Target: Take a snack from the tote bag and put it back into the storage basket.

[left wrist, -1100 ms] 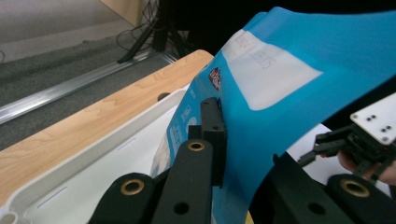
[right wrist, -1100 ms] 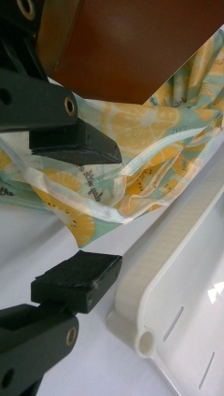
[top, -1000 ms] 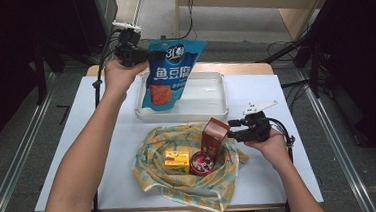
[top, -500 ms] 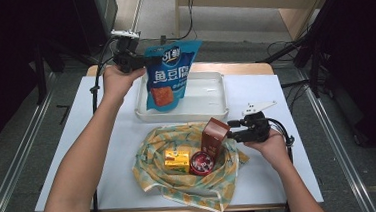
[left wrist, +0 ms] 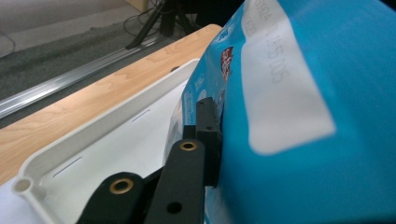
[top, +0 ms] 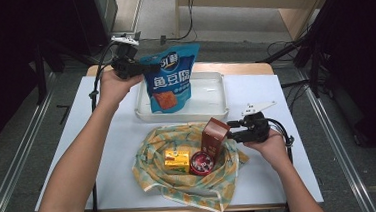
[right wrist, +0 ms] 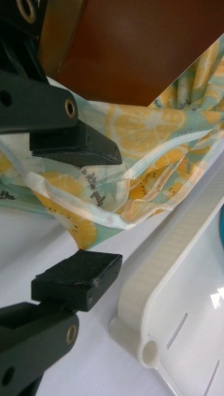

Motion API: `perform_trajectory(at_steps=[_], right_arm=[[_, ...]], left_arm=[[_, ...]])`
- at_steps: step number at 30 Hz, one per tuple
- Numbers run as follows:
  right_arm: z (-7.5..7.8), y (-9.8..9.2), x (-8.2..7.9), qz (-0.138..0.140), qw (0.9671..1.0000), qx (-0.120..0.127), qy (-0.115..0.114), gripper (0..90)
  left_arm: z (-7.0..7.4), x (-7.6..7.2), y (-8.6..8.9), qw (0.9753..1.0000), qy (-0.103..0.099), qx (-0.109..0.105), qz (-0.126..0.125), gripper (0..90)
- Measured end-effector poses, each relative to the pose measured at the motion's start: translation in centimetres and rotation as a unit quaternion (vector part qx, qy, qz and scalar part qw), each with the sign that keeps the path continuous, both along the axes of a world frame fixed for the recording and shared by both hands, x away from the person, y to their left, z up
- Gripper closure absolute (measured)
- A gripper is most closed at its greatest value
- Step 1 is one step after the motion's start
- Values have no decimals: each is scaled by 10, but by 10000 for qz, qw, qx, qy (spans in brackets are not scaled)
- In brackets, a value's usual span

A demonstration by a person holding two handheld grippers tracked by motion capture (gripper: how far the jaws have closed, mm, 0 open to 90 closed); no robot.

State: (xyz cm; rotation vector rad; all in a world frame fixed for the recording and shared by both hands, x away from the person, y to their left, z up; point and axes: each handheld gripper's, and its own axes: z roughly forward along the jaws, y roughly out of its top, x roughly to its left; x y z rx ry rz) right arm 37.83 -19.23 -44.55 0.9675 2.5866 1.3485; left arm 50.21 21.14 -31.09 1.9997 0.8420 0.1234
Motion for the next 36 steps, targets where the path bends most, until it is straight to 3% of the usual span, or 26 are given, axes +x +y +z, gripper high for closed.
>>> perform_trajectory(at_steps=[4,7,10,15,18,20,22,29,36], right_arm=[[0,0,0,23,10000,-4,-16,471],[-1,0,0,23,10000,-11,-4,472],[0,-1,0,10,10000,2,1,472],[-1,-1,0,15,10000,-13,11,472],[0,-1,0,15,10000,-5,13,472],[0,-1,0,13,10000,-8,10,472],[-1,-1,0,9,10000,-10,17,472],[0,-1,0,10,10000,-3,14,472],[0,0,0,17,10000,-9,-1,472]], left_arm=[[2,-3,2,10000,32,-22,-83,803],[3,-6,0,9999,-44,90,-97,729],[3,-9,0,9999,-97,66,-57,628],[2,-13,3,9999,-63,123,-65,560],[3,-16,6,9999,37,104,30,538],[3,-19,9,10000,-10,48,47,531],[3,-22,10,9999,-49,119,30,531],[-4,-29,18,9994,88,337,-11,516],[-15,-40,24,9991,-73,409,32,511]])
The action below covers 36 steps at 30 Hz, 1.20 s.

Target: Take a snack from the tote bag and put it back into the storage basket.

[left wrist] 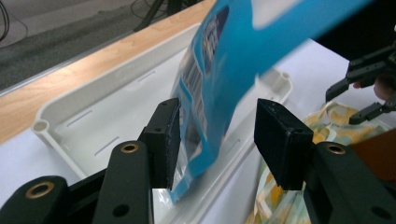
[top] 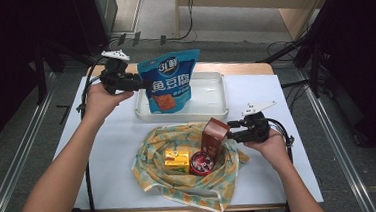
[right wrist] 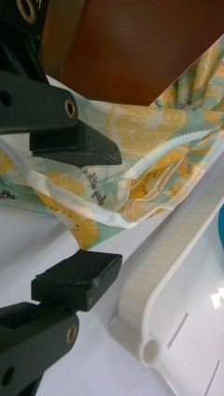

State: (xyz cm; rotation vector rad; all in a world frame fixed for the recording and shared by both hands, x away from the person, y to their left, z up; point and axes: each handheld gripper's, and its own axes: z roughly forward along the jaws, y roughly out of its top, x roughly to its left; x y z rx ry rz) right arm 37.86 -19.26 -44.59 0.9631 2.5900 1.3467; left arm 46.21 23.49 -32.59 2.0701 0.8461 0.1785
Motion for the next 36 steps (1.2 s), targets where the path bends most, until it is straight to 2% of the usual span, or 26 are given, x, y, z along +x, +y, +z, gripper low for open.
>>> perform_trajectory(at_steps=[6,8,12,14,16,21,23,26,31,35,36], right_arm=[[0,0,0,5,10000,0,-5,472],[0,0,0,8,10000,-5,-3,472],[-1,1,1,11,10000,3,-9,472],[-1,1,1,28,10000,3,-28,472],[-1,1,1,53,10000,1,-39,472],[0,3,1,53,10000,41,-48,472],[0,3,1,65,10000,46,-59,472],[0,3,2,82,9999,61,-69,472],[0,5,3,93,9999,65,-49,473],[0,5,3,99,9999,49,-70,474],[0,5,3,100,9999,49,-70,474]], left_arm=[[-9,-2,5,9999,139,30,12,511],[-13,-4,6,9999,110,-13,19,511],[-22,-5,8,9997,232,-22,10,512],[-25,-4,8,9993,371,11,-1,515],[-31,-6,9,9994,330,-80,27,515],[-41,-7,8,9989,468,61,36,521],[-45,-7,8,9991,427,40,36,523],[-52,-7,8,9988,492,56,48,529],[-59,-6,6,9987,488,103,67,559],[-63,-3,4,9986,515,57,112,578],[-64,-3,3,9986,491,117,145,588]])
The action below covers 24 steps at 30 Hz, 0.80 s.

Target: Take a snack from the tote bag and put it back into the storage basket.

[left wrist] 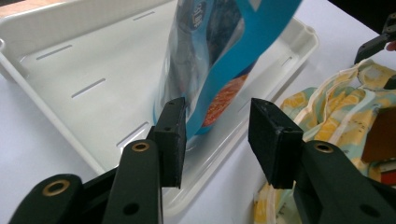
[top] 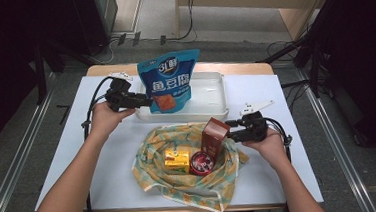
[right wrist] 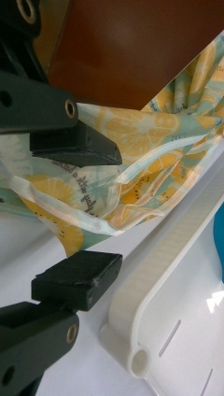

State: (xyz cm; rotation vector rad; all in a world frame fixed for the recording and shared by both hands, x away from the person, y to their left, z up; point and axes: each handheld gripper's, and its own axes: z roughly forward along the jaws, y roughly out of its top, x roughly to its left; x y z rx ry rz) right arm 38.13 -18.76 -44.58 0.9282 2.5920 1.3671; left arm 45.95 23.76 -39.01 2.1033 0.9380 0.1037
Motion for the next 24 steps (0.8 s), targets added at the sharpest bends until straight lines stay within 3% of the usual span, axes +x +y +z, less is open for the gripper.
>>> perform_trajectory(at_steps=[7,11,14,24], right_arm=[[0,-1,0,-23,10000,6,12,474],[1,-1,0,-29,10000,4,3,474],[1,-1,0,-32,10000,6,-4,474],[1,-2,0,-29,10000,14,-19,474]], left_arm=[[-7,3,-6,9998,134,96,119,722],[-9,5,-5,9993,286,-31,250,832],[-12,7,-5,9988,373,-177,257,866],[-13,10,-19,9983,344,-242,411,897]])
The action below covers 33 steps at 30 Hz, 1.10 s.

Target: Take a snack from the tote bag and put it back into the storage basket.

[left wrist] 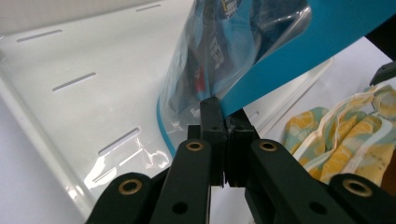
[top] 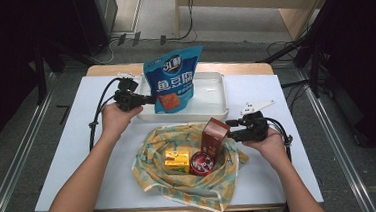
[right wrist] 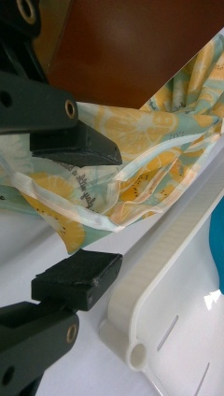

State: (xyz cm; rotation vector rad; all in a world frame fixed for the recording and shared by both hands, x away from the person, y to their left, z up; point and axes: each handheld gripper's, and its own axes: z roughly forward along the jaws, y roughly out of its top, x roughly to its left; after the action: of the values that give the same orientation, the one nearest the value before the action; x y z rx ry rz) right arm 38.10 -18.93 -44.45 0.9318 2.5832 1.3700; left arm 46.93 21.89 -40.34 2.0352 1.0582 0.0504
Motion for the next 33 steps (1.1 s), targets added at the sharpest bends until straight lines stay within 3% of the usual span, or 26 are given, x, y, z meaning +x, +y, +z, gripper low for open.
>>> perform_trajectory(at_steps=[13,16,19,22,26,33], right_arm=[[0,0,0,-11,10000,3,-19,475],[0,0,0,-15,10000,12,-22,476],[1,-1,1,-9,10000,63,2,476],[1,-2,1,-9,9999,137,-3,476],[1,-2,2,-29,9999,151,31,476],[2,-1,2,-4,9999,172,8,476]], left_arm=[[-5,11,-8,9997,-57,-226,100,900],[-2,16,-12,9999,-55,-62,60,900],[-2,23,-15,9999,-92,-68,101,900],[-5,27,-13,9996,-88,-208,141,900],[1,35,-18,9999,-46,-26,99,900],[0,50,-23,9998,-45,13,195,900]])
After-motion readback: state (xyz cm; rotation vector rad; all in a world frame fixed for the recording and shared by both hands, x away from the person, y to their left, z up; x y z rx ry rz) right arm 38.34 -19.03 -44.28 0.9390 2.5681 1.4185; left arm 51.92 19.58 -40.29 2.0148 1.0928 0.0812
